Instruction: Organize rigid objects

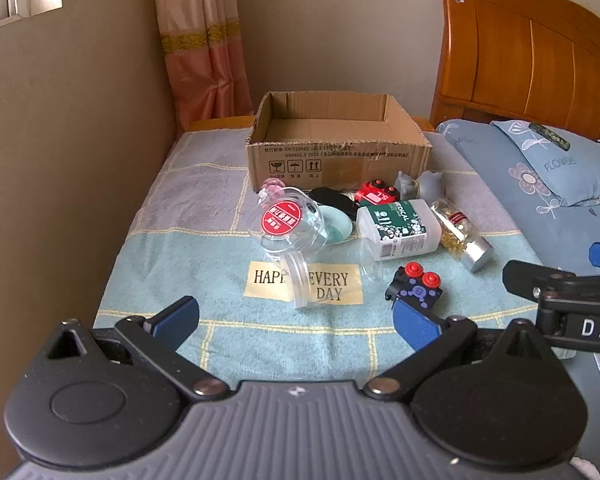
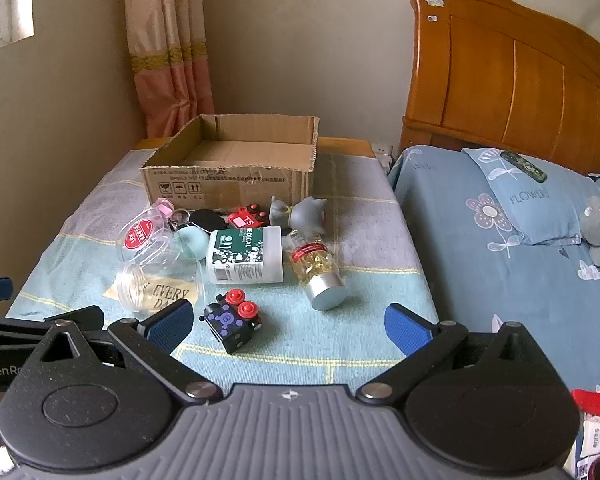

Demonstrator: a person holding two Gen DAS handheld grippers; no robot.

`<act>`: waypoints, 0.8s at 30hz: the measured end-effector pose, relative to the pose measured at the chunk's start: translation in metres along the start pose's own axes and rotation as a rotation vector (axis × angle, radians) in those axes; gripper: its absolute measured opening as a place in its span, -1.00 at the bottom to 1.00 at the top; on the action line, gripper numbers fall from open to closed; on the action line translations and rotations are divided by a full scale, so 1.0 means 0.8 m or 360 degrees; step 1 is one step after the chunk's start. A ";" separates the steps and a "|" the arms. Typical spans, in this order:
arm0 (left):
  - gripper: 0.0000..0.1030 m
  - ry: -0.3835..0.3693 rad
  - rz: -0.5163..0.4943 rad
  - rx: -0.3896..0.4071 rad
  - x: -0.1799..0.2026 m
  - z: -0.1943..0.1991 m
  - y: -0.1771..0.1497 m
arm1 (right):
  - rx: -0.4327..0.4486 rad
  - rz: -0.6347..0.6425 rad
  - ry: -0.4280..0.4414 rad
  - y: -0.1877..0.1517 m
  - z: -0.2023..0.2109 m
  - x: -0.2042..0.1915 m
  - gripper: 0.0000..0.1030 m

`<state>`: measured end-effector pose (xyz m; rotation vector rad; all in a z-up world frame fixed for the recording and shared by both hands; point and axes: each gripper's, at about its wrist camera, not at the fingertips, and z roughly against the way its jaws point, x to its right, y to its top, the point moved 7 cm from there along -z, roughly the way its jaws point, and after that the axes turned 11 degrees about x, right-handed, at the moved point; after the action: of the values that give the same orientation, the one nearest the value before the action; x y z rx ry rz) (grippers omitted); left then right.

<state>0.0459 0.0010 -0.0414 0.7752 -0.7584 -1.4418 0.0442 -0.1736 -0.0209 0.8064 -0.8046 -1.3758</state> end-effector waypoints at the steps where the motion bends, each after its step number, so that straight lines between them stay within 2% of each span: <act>1: 0.99 -0.0004 0.0005 0.0002 -0.001 0.000 0.000 | 0.0002 0.0003 0.0001 0.000 -0.001 0.000 1.00; 13: 0.98 -0.0089 0.0039 -0.0014 -0.003 -0.020 -0.001 | 0.0050 0.0078 0.0079 0.007 -0.015 -0.003 1.00; 19: 0.99 -0.0091 0.0050 -0.0016 -0.009 -0.034 -0.002 | 0.0114 0.0147 0.0267 0.004 -0.029 -0.006 1.00; 24: 0.98 -0.0120 0.0048 -0.0059 -0.012 -0.050 -0.003 | 0.0069 0.0186 0.0385 -0.008 -0.049 -0.004 1.00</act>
<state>0.0779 0.0106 -0.0656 0.6816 -0.7951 -1.4607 0.0745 -0.1700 -0.0461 0.9253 -0.6829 -1.1354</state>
